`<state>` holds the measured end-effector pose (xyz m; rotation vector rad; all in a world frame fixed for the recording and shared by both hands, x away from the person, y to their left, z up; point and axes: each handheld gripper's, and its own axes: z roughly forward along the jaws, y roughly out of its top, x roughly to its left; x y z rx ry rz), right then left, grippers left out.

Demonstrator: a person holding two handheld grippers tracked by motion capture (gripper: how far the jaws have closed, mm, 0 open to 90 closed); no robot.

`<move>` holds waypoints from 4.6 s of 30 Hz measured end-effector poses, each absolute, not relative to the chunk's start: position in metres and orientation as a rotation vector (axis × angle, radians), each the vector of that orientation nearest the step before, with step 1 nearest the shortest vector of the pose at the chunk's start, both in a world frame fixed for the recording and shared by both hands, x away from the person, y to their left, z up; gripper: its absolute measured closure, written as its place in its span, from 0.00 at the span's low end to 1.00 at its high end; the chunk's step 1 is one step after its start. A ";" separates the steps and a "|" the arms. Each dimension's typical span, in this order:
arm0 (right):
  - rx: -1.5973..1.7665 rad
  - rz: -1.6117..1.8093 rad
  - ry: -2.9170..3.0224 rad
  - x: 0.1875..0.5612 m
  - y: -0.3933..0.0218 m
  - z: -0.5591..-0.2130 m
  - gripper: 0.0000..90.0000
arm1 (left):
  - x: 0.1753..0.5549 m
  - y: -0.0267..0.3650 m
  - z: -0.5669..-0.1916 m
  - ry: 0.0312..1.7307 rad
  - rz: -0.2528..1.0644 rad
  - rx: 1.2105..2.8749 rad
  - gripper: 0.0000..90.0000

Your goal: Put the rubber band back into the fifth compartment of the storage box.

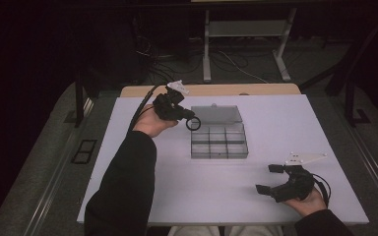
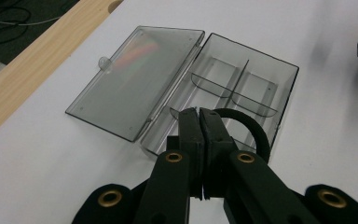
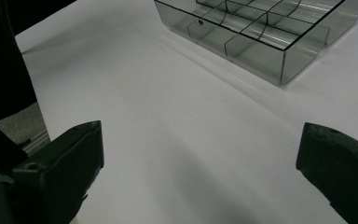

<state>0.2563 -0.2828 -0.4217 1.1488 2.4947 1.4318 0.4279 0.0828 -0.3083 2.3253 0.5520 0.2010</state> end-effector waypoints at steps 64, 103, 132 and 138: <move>1.133 1.443 2.510 0.257 -0.282 -0.422 0.00 | 0.462 0.009 -0.382 0.646 0.123 2.264 0.98; 1.130 1.441 2.513 0.257 -0.282 -0.423 0.00 | 0.457 0.010 -0.384 0.682 0.017 2.250 0.69; 1.141 1.430 2.514 0.257 -0.281 -0.423 0.00 | 0.415 0.058 -0.343 0.712 0.082 2.140 0.07; 1.140 1.425 2.514 0.257 -0.280 -0.423 0.00 | 0.403 0.075 -0.345 0.752 0.098 2.124 0.00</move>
